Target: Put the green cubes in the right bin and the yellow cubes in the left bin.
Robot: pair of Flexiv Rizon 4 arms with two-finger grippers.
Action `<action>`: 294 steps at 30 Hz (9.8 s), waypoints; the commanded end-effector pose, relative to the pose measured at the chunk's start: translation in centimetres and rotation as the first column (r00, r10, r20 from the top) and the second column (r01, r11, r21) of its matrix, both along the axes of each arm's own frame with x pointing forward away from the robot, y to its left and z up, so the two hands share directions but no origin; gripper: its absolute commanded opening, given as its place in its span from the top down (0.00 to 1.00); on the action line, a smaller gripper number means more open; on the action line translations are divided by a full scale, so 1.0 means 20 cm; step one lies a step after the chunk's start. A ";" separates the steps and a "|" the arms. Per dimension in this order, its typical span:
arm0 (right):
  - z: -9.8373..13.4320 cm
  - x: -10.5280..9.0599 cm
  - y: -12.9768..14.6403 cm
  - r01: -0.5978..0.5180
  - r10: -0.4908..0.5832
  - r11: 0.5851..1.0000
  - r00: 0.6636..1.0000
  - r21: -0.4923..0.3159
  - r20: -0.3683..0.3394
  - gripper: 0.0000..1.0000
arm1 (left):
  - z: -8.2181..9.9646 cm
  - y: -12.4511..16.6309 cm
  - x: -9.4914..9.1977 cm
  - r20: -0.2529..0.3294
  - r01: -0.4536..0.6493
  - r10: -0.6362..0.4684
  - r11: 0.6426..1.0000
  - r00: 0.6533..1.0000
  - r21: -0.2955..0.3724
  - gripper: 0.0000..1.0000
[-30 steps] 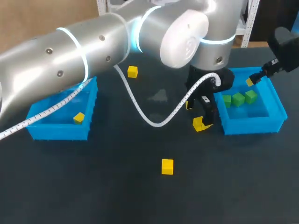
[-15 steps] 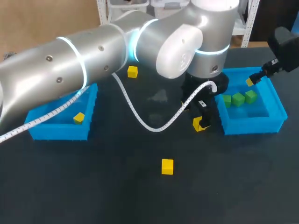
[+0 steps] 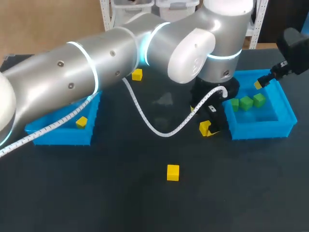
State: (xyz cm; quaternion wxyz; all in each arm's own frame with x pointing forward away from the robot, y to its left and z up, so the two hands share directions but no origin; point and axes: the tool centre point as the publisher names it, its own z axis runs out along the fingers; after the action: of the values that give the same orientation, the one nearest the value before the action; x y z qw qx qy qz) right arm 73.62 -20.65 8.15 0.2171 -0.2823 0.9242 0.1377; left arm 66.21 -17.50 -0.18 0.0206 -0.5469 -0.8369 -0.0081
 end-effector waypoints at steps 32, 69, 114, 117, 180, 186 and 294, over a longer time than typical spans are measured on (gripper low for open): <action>0.00 0.00 0.00 0.000 0.000 1.000 1.000 0.000 0.002 0.00 | 0.54 0.92 0.35 0.158 -0.385 0.413 0.905 0.897 -0.181 1.00; 0.00 0.00 0.00 0.000 0.000 1.000 1.000 0.000 0.002 0.00 | 0.42 1.78 0.06 0.103 -0.727 0.742 0.670 0.662 -0.148 0.00; 0.00 0.00 0.00 0.000 0.000 1.000 1.000 0.000 0.002 0.00 | 0.19 0.96 1.16 0.093 -0.615 0.630 0.774 0.771 -0.152 0.00; 0.00 0.00 0.00 0.000 0.000 1.000 1.000 0.000 0.002 0.00 | 0.17 0.95 1.20 0.090 -0.614 0.629 0.775 0.772 -0.148 0.00; 0.00 0.00 0.00 0.000 0.000 1.000 1.000 0.000 0.002 0.00 | 0.73 1.58 0.64 0.206 -0.639 0.708 0.701 0.675 -0.316 1.00; 0.00 0.00 0.00 0.000 0.000 1.000 1.000 0.000 0.002 0.00 | 0.67 1.83 0.36 0.181 -0.732 0.784 0.620 0.594 -0.281 1.00; 0.00 0.00 0.00 0.000 0.000 1.000 1.000 0.000 0.002 0.00 | 0.24 0.58 -0.86 0.014 0.328 -0.328 0.941 0.945 -0.089 0.00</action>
State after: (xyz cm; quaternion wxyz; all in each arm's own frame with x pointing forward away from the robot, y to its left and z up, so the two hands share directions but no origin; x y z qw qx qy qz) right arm 73.62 -20.65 8.15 0.2171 -0.2823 0.9242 0.1377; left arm 48.39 -5.01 5.31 -0.0145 -0.6792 -0.7331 0.0322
